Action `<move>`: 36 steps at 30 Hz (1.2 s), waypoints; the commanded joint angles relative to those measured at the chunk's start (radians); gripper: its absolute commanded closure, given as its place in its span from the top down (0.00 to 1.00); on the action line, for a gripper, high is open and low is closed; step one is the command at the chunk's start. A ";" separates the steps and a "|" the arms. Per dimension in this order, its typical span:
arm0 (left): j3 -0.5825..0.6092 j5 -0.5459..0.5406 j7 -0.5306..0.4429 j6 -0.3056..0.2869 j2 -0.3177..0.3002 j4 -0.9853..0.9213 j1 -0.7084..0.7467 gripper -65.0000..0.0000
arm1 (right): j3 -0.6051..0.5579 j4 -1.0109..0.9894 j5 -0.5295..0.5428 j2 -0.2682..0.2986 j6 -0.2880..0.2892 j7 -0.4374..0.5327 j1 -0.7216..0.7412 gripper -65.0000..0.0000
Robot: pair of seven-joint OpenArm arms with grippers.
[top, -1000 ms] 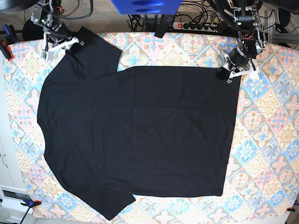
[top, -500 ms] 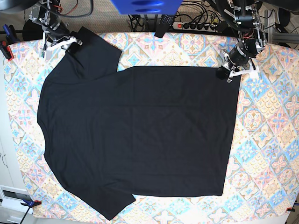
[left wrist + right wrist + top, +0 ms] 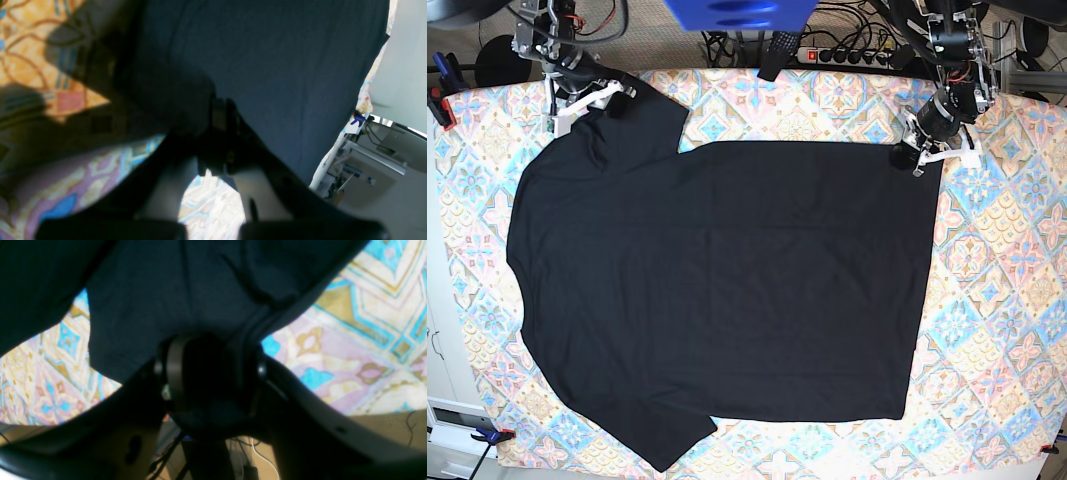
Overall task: Fold the T-shirt properly
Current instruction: 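Grasp the black shirt's shoulder corners with left and right grippers, then pull the held shoulders toward the robot, dragging the shirt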
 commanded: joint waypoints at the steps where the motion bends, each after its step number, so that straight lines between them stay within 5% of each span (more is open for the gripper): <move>1: -0.004 -0.007 0.004 -0.002 -0.010 0.012 0.002 0.00 | 0.005 0.006 0.002 0.004 0.001 -0.019 -0.011 0.28; 8: -0.003 -0.005 0.006 -0.002 -0.027 0.028 0.023 0.00 | 0.008 0.014 0.002 0.004 0.001 -0.018 -0.019 0.00; 22: -0.001 -0.008 0.006 -0.003 -0.053 0.061 0.160 0.00 | 0.121 0.014 0.002 0.005 0.004 -0.018 -0.158 0.00; 31: -0.001 -0.008 0.006 -0.003 -0.053 0.195 0.304 0.00 | 0.178 0.014 0.002 0.004 0.275 0.022 -0.278 0.00; 36: -0.001 -0.008 0.006 -0.003 -0.053 0.261 0.363 0.00 | 0.206 0.014 0.002 0.004 0.318 0.024 -0.309 0.00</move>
